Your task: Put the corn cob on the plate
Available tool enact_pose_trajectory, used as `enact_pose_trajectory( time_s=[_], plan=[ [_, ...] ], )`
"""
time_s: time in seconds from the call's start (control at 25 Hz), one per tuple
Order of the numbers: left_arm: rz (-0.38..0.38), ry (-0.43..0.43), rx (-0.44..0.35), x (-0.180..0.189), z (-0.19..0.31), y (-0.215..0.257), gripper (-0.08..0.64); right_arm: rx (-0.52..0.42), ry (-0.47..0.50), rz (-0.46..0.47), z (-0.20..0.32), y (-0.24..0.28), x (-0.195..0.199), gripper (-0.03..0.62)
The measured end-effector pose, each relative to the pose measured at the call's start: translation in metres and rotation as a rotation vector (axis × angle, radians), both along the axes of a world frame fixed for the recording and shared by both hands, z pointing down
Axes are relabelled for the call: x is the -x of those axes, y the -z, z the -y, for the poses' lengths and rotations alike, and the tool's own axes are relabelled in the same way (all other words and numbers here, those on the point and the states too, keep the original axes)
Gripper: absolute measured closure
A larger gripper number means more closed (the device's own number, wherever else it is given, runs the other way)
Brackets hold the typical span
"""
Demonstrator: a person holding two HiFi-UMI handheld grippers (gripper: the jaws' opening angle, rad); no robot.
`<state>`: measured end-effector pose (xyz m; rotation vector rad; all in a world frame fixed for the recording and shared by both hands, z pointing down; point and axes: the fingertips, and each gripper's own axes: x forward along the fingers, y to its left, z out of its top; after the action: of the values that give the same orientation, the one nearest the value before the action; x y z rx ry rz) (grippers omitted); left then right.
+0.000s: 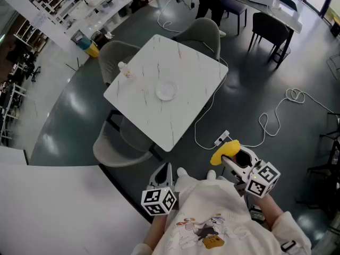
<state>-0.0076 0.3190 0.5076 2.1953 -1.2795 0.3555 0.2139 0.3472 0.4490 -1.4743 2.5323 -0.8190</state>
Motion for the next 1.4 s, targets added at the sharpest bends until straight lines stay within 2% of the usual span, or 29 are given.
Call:
enact_pose_trajectory(
  time_s=[0.12,0.2,0.24,0.76,0.96,1.16,1.4],
  plan=[
    [0.064,-0.115,-0.096,-0.043,-0.041,0.033,0.552,-0.033,-0.04,-0.028,-0.032,0.018,0.01,0.373],
    [0.117,-0.123,-0.166,-0.049,-0.051,0.042,0.552,-0.046,-0.065,-0.036,-0.043,0.023,0.011,0.373],
    [0.121,-0.111,-0.176,-0.048,-0.053,0.041,0.552,-0.044,-0.069,-0.027,-0.046,0.022,0.011,0.371],
    [0.131,-0.076,-0.147,-0.062,-0.08,0.025,0.552,-0.001,-0.006,0.058,-0.068,0.015,0.021,0.373],
    [0.137,-0.095,-0.136,-0.071,-0.086,0.019,0.552,-0.014,0.04,0.181,-0.076,0.02,0.02,0.373],
    [0.153,-0.09,-0.138,-0.07,-0.077,0.014,0.552,-0.056,0.062,0.146,-0.069,0.024,0.024,0.373],
    [0.151,-0.192,-0.151,-0.075,-0.044,0.011,0.552,-0.051,0.039,0.127,-0.043,0.022,0.035,0.373]
  ],
)
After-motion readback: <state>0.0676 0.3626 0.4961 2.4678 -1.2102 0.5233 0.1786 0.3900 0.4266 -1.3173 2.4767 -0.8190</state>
